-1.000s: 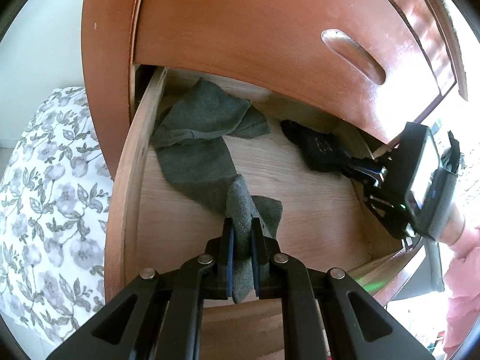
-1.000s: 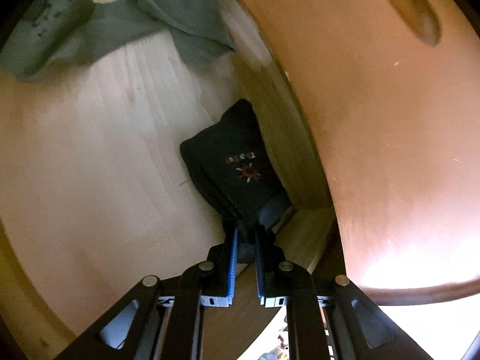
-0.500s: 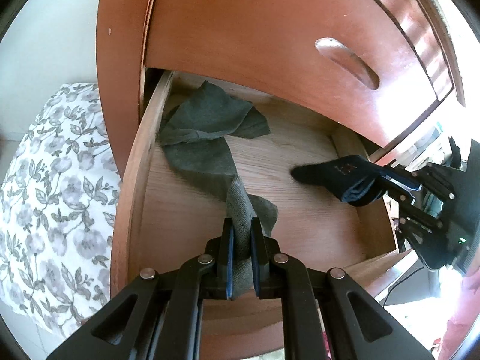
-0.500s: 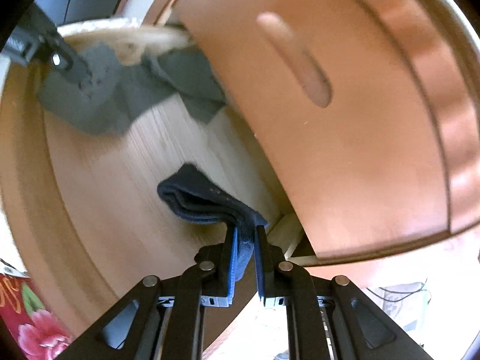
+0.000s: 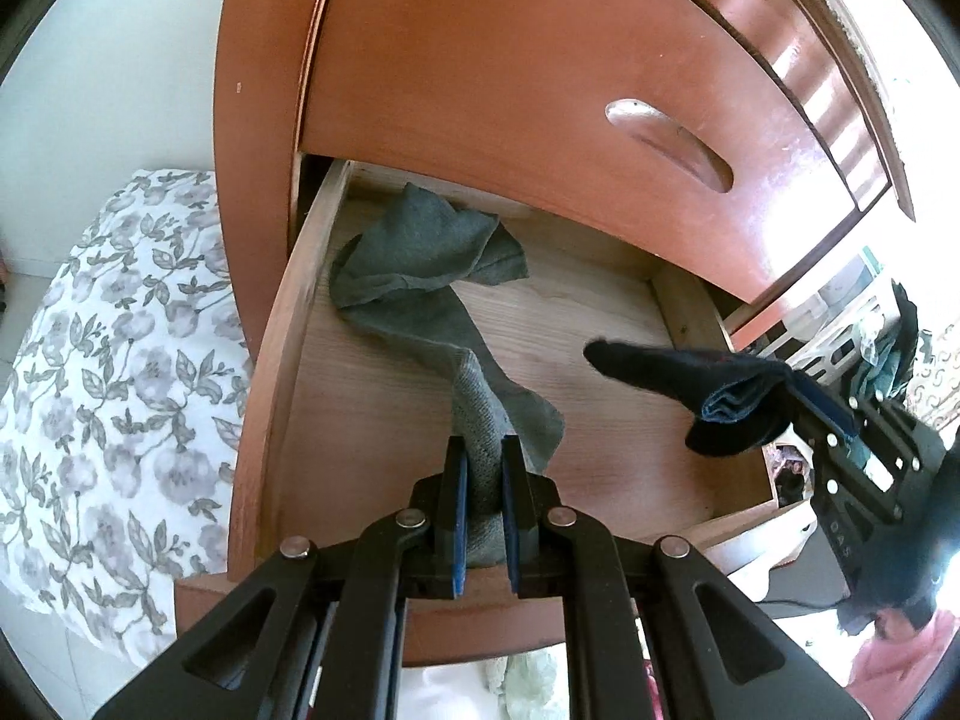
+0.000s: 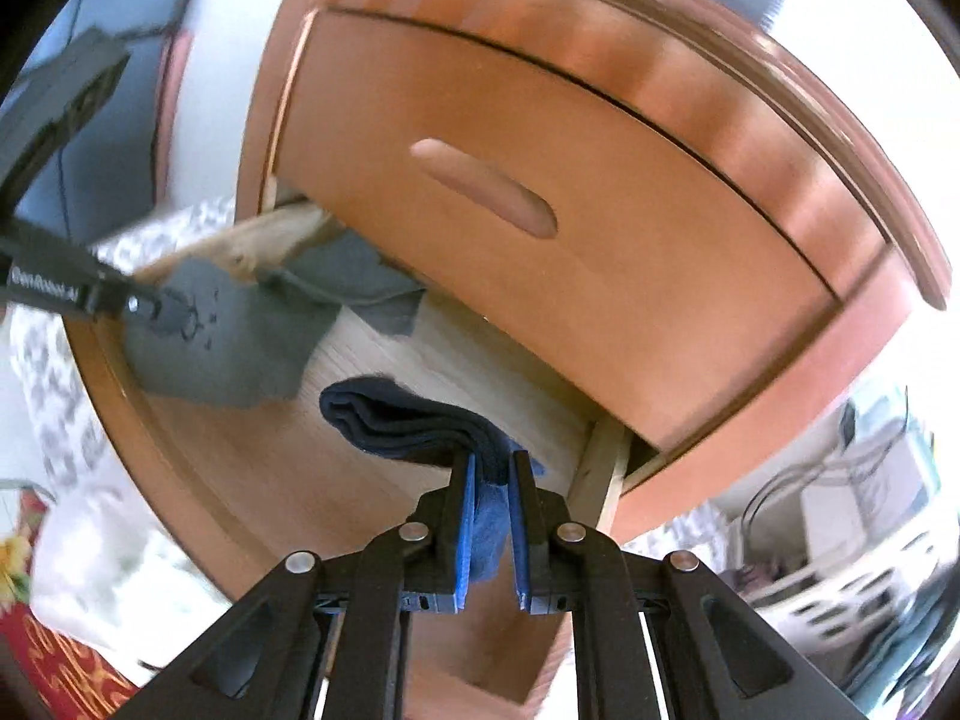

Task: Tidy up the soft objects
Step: 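Lift the grey and black socks out of the drawer with both grippers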

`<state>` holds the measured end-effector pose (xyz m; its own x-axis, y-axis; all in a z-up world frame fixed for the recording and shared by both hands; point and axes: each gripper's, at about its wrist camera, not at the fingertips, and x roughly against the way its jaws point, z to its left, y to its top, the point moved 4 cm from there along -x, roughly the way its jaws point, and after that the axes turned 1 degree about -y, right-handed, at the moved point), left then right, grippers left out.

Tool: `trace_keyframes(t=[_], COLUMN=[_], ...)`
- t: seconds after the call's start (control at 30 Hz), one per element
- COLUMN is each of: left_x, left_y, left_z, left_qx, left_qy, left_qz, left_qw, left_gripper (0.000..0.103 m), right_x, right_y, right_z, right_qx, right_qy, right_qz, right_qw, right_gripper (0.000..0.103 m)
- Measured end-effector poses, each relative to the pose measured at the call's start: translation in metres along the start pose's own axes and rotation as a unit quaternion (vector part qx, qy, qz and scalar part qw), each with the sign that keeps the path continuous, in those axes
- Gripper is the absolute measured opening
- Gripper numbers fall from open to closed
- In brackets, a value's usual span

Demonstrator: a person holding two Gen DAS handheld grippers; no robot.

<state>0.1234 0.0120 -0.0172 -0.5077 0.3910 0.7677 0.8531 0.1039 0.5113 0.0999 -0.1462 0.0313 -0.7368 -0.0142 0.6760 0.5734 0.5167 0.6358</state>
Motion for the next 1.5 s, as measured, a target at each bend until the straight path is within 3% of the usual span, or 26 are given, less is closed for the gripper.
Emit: trace_keyframes(t=[0.2, 0.63, 1.17, 1.5], left_x=[-0.001, 0.023, 0.102, 0.162], left_y=[-0.002, 0.007, 0.054, 0.063], left_z=[-0.002, -0.019, -0.042, -0.066], left_qx=[0.010, -0.003, -0.023, -0.056], left_qy=[0.006, 0.008, -0.009, -0.015], left_qz=[0.006, -0.015, -0.111, -0.197], left_qw=[0.9999, 0.9998, 0.9935, 0.9786], left_gripper=[0.010, 0.010, 0.010, 0.010], right_x=[0.017, 0.045, 0.079, 0.105], right_y=[-0.008, 0.000, 0.014, 0.019], right_z=[-0.006, -0.016, -0.033, -0.043], right_qx=[-0.080, -0.113, -0.125, -0.127], right_qy=[0.017, 0.025, 0.009, -0.009], right_qz=[-0.023, -0.059, -0.103, -0.132], right_qw=[0.996, 0.992, 0.987, 0.983], right_gripper=[0.011, 0.011, 0.011, 0.011])
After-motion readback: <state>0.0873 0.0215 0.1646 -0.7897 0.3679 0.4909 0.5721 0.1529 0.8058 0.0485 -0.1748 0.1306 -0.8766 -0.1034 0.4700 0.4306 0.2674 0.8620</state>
